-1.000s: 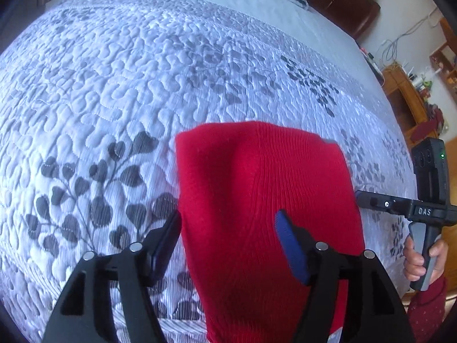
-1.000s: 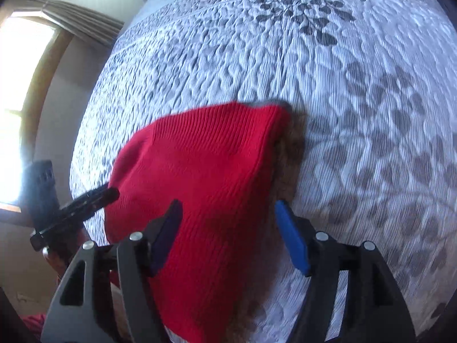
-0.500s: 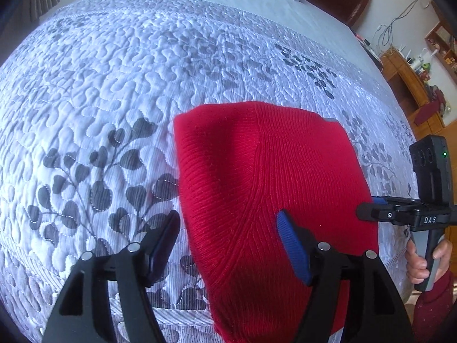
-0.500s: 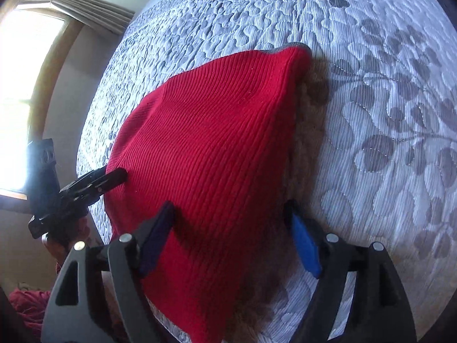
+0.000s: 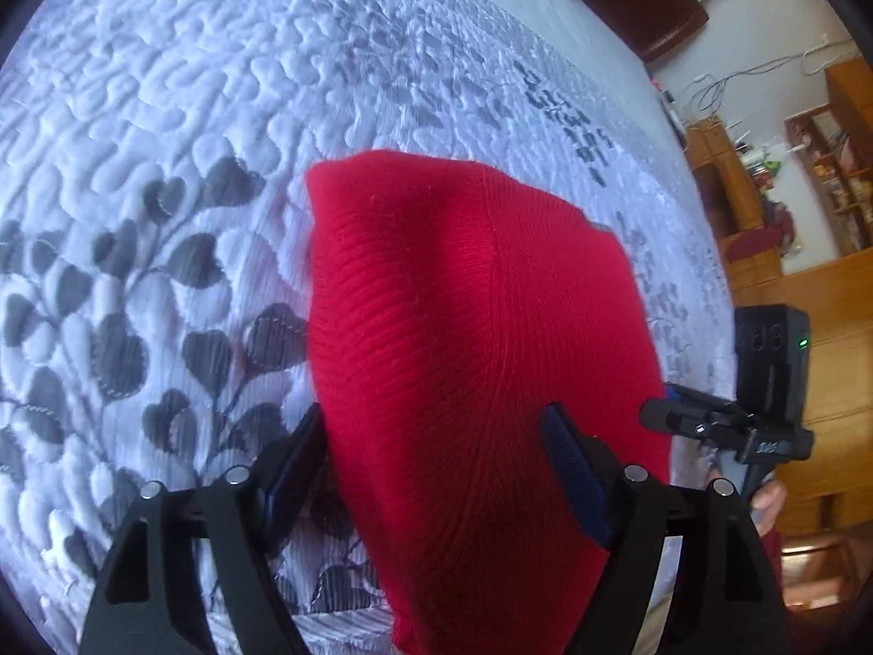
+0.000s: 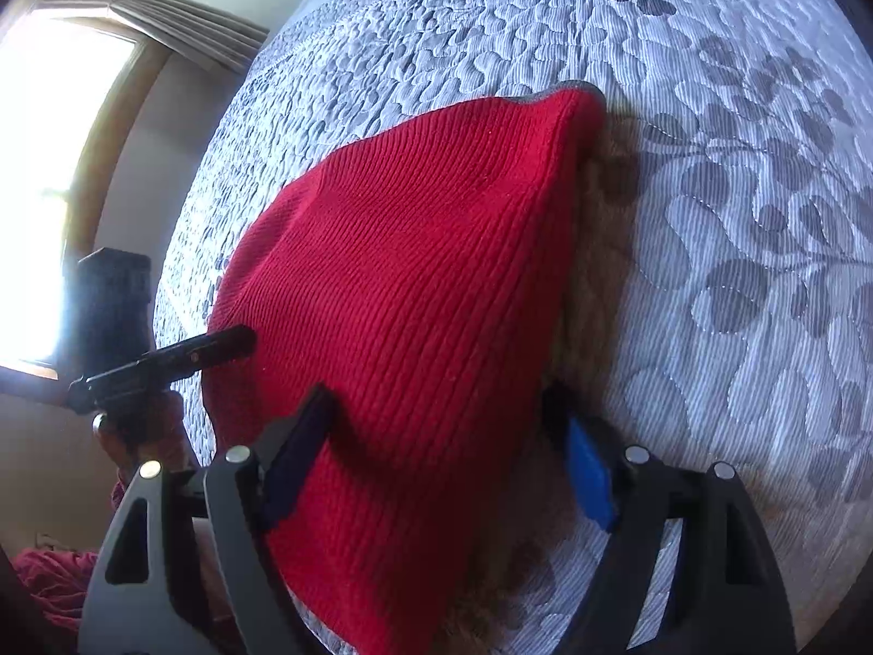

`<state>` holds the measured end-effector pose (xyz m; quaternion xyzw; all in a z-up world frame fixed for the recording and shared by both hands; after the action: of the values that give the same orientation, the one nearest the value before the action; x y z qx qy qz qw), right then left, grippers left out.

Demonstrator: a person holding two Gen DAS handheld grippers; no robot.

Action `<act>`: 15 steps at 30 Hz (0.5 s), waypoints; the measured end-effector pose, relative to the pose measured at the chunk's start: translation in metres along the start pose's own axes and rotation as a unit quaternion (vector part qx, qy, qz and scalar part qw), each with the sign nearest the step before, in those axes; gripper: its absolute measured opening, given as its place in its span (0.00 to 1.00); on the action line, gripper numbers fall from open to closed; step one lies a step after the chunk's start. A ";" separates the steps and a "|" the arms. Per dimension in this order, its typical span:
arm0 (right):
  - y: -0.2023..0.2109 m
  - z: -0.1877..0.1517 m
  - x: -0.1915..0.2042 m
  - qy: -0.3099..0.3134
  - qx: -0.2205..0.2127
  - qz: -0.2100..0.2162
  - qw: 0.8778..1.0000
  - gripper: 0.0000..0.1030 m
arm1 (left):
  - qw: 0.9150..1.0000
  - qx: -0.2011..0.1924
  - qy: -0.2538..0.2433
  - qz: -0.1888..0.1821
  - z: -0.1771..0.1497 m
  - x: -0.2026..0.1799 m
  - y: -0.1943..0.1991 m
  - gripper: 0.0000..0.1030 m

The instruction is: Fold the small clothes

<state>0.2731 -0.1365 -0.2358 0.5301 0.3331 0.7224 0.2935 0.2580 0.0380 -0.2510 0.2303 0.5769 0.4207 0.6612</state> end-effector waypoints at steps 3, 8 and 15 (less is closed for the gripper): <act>-0.001 -0.001 0.003 0.004 0.003 0.004 1.000 0.78 | 1.000 0.002 0.017 -0.026 0.003 0.003 0.000 0.79; -0.003 -0.001 0.007 0.009 0.010 0.003 1.000 0.78 | 0.999 0.003 0.013 -0.032 0.008 0.003 -0.003 0.79; -0.009 0.002 0.007 0.004 0.014 0.004 1.000 0.78 | 0.998 0.029 -0.032 -0.036 0.000 -0.021 -0.018 0.69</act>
<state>0.2740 -0.1250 -0.2386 0.5331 0.3421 0.7208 0.2814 0.2632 0.0111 -0.2531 0.2420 0.5753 0.3714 0.6874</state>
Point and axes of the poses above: each gripper's, at about its wrist camera, not at the fingertips, and y roughly against the way its jaws point, x to its left, z to its top, the point moved 9 cm from there along -y, roughly the way its jaws point, and after that the axes turned 2 degrees about -x, right-handed, at the moved point
